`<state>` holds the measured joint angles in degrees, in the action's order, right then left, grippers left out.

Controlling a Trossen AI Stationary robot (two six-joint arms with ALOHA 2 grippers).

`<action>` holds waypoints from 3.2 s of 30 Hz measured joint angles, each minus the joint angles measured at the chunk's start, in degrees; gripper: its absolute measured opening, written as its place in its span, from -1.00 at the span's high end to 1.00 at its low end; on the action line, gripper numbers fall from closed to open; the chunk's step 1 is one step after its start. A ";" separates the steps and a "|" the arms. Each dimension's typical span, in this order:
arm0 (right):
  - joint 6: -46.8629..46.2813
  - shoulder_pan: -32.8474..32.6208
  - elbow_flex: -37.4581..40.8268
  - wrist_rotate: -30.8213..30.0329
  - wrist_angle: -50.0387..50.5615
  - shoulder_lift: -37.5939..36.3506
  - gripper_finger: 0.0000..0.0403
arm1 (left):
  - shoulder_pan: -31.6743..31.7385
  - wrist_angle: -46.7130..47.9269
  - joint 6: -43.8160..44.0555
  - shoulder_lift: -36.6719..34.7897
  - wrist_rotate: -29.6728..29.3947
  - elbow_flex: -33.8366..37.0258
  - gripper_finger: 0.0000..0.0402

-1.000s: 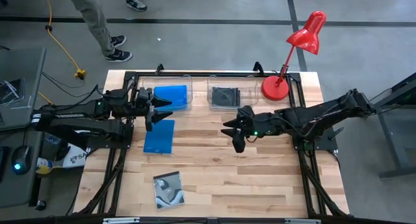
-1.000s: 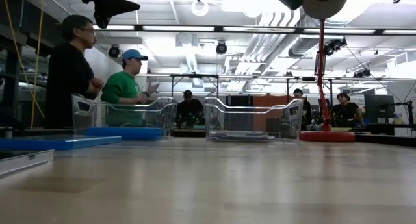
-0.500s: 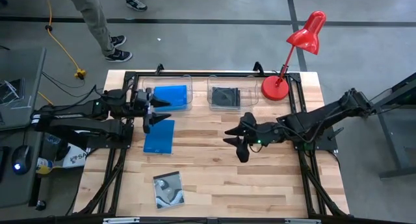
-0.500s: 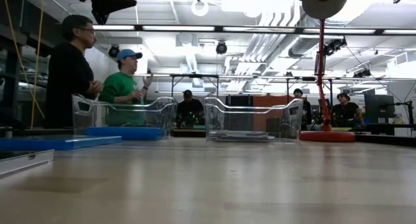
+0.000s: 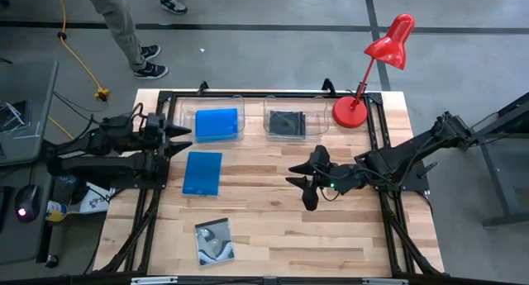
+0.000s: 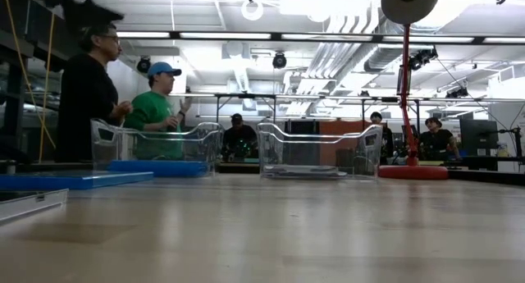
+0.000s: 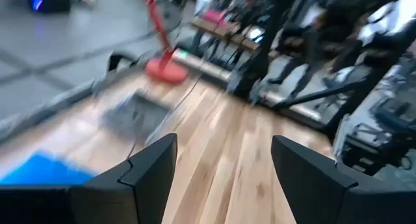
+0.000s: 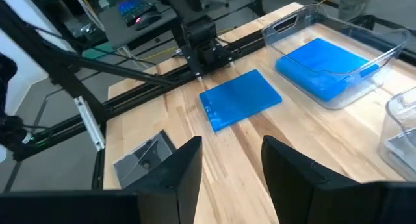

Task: Pick & place jewel cases by type
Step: Put the blue CD case into the left transparent bin

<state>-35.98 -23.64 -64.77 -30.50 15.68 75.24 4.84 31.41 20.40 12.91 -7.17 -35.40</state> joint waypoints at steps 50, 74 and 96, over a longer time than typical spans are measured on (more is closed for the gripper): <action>-0.01 1.46 -0.02 -0.59 2.10 0.00 0.29 | 0.02 28.60 43.16 49.53 2.40 0.02 -0.24; 0.47 0.65 -0.02 6.86 2.91 0.00 0.29 | 9.91 20.92 47.81 51.10 1.89 2.46 -0.24; -2.79 -0.15 -0.02 4.01 2.93 0.00 0.29 | 24.13 18.17 30.25 51.10 7.85 4.48 -0.24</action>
<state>-38.77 -23.79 -64.79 -26.49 18.61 75.24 28.97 49.58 50.64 64.01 0.69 -30.92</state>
